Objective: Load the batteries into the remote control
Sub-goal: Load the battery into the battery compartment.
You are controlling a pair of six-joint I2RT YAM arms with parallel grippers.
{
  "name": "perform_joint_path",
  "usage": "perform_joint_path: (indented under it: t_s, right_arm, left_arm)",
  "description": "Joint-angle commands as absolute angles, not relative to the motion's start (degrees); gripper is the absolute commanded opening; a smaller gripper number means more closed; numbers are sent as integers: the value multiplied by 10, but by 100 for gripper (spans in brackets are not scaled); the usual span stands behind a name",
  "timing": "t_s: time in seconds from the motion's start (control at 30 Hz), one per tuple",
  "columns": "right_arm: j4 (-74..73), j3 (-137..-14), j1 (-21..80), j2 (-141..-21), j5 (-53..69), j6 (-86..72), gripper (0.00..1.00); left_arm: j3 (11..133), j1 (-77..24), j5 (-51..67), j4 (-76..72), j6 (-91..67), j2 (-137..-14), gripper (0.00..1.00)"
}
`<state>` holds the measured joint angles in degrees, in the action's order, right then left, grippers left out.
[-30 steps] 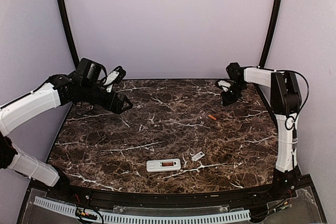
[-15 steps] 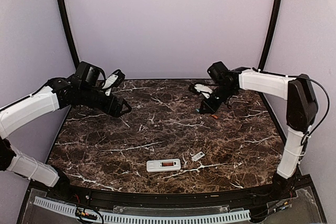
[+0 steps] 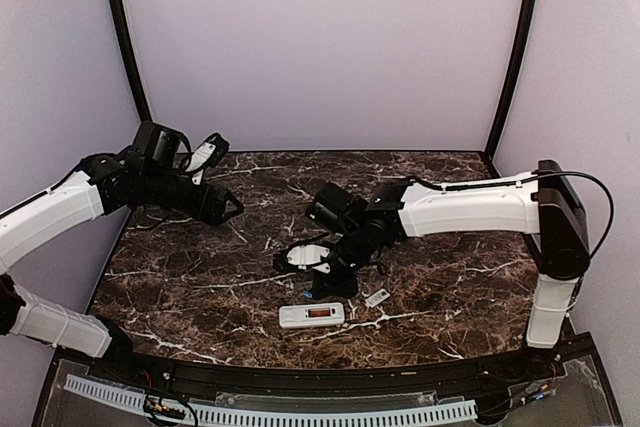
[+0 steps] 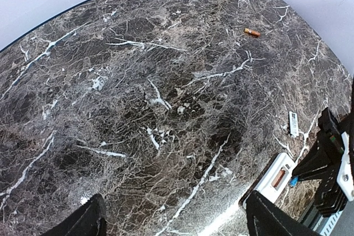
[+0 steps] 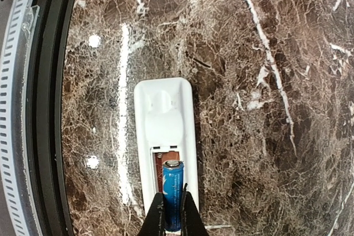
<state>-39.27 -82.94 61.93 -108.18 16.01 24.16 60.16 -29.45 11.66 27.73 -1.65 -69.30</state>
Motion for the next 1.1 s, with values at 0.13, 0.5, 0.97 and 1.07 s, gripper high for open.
perform_joint_path:
  t_s: [0.13,0.5,0.97,1.07]
  right_arm:
    - [-389,-832,658,-1116,71,252,0]
    - [-387,-828,671,-1136,32,262,5]
    - [-390,-823,682,-1144,18,259,14]
    - [-393,-826,682,-1147,15,258,17]
  left_arm:
    - [591,-287,117,278,-6,-672,87]
    - [594,-286,120,279,-4,-674,87]
    - [593,-284,123,279,-4,-675,87]
    - [593,-283,124,279,-4,-674,87]
